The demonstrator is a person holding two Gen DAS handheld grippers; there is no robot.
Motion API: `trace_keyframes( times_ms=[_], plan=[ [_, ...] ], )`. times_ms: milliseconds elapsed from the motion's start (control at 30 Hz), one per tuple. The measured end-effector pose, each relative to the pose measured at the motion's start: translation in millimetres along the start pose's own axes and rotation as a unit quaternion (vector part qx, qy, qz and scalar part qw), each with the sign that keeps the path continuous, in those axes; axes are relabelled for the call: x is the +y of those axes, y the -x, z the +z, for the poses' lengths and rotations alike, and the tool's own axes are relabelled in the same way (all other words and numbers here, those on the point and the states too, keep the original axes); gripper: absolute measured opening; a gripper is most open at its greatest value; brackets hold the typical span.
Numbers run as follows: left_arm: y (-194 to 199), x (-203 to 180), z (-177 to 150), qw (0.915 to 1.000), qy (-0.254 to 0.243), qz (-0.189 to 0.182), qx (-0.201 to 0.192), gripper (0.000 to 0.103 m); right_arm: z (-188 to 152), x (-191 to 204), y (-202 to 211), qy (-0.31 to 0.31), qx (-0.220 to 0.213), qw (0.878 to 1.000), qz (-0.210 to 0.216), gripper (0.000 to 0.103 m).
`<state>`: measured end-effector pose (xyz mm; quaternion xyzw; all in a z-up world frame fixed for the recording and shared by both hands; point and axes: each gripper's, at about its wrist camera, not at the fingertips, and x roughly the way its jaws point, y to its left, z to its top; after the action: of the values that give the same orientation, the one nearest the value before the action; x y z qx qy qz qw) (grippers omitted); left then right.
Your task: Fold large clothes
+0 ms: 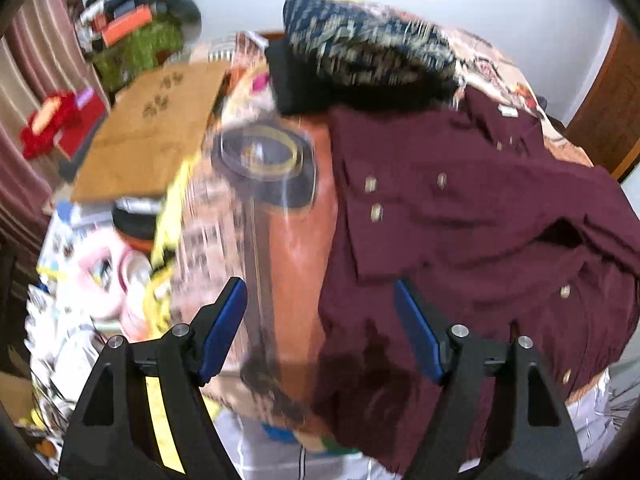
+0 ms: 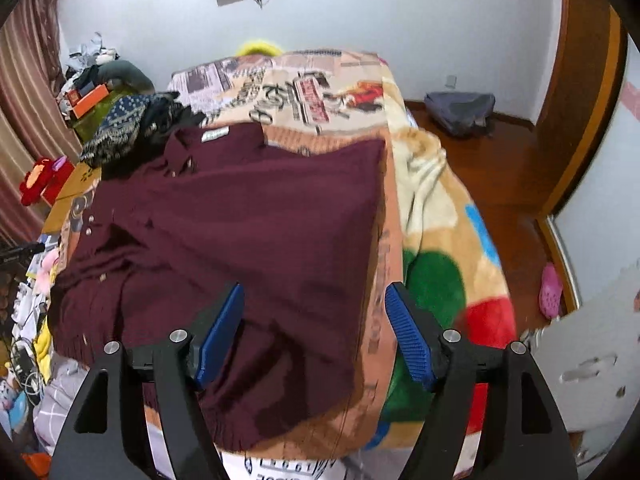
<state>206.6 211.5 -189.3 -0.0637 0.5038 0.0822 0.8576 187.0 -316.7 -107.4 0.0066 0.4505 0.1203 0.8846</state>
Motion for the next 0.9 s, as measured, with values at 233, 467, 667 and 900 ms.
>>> trace_keyframes(
  times_ms=[233,467,667,900],
  plan=[
    [-29.2,2.4,-41.7,0.9968,0.03,-0.043,0.06,0.075,-28.0,-1.4,-4.8,-0.029,0.012,0.999,0.013,0.069],
    [-68.9,-22.7,-76.9,0.9887,0.015,-0.084,0.123,0.076,-45.9,6.9,-25.0,-0.039,0.036,0.998,0.018,0.072],
    [-68.1,-13.4,-85.6,0.9846,0.064,-0.116,0.114,0.076,-59.3,7.8,-31.2,-0.03,0.051,0.998,0.011,0.072],
    [-54.9,-13.5,-90.6,0.978,0.083,-0.159,0.107,0.05,-63.4,-1.9,-37.3,-0.074,0.049,0.995,0.047,0.063]
  ],
)
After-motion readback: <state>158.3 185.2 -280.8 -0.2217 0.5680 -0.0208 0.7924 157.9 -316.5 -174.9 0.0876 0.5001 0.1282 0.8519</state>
